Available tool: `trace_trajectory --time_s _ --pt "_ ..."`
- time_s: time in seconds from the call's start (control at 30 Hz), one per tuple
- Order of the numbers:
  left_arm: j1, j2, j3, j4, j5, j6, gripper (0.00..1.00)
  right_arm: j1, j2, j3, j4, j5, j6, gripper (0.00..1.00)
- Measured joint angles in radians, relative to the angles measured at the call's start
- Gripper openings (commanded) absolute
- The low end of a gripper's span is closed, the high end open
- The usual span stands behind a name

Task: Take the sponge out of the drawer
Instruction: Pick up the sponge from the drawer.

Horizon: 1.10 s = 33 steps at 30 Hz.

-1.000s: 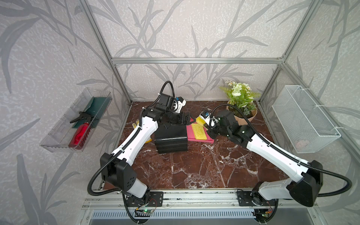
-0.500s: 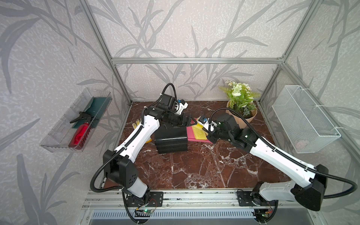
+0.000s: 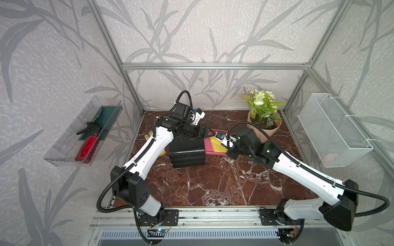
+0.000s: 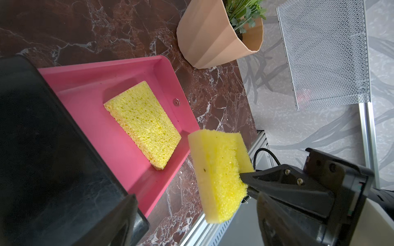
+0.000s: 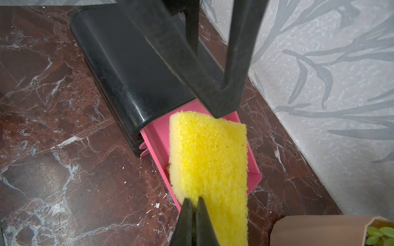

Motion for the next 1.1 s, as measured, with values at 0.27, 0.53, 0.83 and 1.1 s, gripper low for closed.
trace_trajectory --time_s 0.27,0.53,0.83,1.1 --pt "0.0 0.0 0.0 0.0 0.047 -0.023 0.77 0.021 0.003 -0.007 0.022 0.0 -0.06 0.06" --pt "-0.004 0.001 -0.01 -0.006 0.069 -0.024 0.51 0.044 0.035 0.021 0.03 -0.004 -0.111 0.07" --pt "-0.003 0.019 -0.02 -0.018 0.064 -0.012 0.22 0.053 0.055 0.046 0.014 -0.003 -0.138 0.07" --pt "-0.001 0.03 -0.027 -0.018 0.066 -0.004 0.0 0.057 0.074 0.047 0.012 -0.001 -0.146 0.07"
